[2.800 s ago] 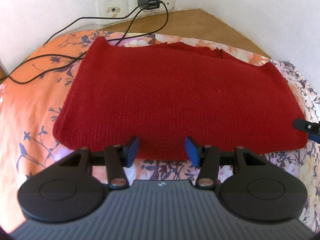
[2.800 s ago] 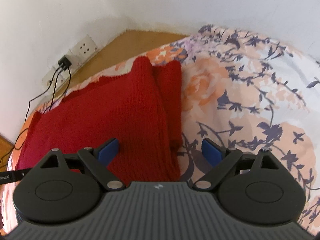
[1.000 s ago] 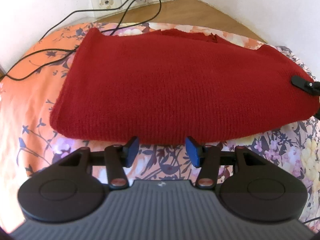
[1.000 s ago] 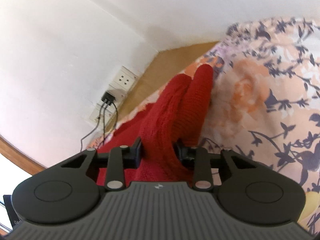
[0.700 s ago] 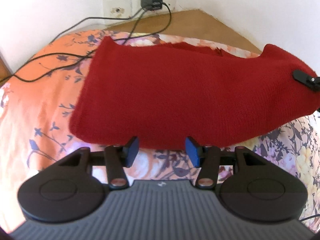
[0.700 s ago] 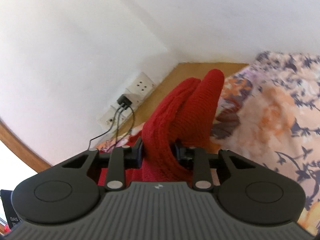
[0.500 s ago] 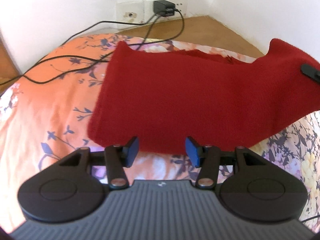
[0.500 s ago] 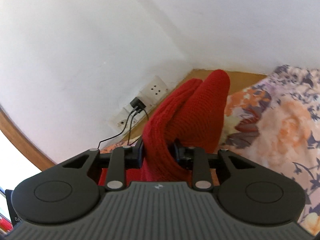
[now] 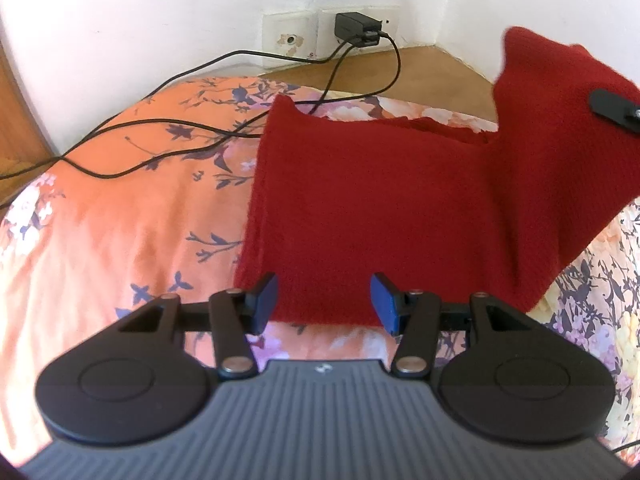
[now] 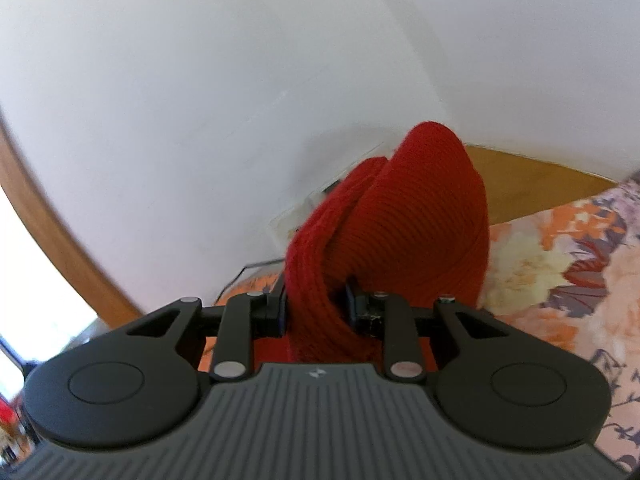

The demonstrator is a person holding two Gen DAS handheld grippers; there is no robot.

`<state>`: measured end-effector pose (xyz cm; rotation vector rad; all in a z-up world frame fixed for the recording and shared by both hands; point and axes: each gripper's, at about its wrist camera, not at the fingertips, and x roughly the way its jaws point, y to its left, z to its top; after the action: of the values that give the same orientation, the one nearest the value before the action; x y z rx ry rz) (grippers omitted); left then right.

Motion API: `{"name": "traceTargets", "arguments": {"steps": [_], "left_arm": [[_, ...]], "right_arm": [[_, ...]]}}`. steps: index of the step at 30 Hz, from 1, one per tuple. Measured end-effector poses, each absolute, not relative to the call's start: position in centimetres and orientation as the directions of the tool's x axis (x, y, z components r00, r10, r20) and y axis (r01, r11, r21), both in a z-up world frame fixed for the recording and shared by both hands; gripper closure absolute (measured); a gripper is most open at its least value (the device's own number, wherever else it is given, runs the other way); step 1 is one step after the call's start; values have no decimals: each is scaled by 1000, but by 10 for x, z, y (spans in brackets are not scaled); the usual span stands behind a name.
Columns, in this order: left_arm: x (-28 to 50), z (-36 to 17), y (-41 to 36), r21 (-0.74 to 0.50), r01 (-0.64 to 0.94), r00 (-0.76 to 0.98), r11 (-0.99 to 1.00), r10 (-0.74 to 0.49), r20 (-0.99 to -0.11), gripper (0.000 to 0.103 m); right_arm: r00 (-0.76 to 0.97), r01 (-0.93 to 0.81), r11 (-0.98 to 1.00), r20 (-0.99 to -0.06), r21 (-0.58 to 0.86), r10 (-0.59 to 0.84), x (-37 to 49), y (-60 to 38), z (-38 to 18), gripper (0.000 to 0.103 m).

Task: Fold small clothes

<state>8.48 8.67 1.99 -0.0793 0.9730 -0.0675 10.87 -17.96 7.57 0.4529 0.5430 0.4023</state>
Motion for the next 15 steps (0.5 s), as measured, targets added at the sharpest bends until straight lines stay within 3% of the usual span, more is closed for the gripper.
{"name": "traceTargets", "arguments": {"steps": [10, 12, 15], "left_arm": [[94, 13, 113, -109, 11, 553, 994, -97, -828, 50], [95, 12, 119, -110, 7, 553, 994, -96, -827, 50], [97, 12, 126, -115, -1, 557, 993, -95, -825, 50]], "right_arm": [[655, -292, 886, -600, 360, 459, 140, -90, 33, 72], [657, -300, 901, -617, 313, 433, 143, -78, 27, 70], [670, -332, 912, -620, 242, 409, 138, -62, 24, 56]]}}
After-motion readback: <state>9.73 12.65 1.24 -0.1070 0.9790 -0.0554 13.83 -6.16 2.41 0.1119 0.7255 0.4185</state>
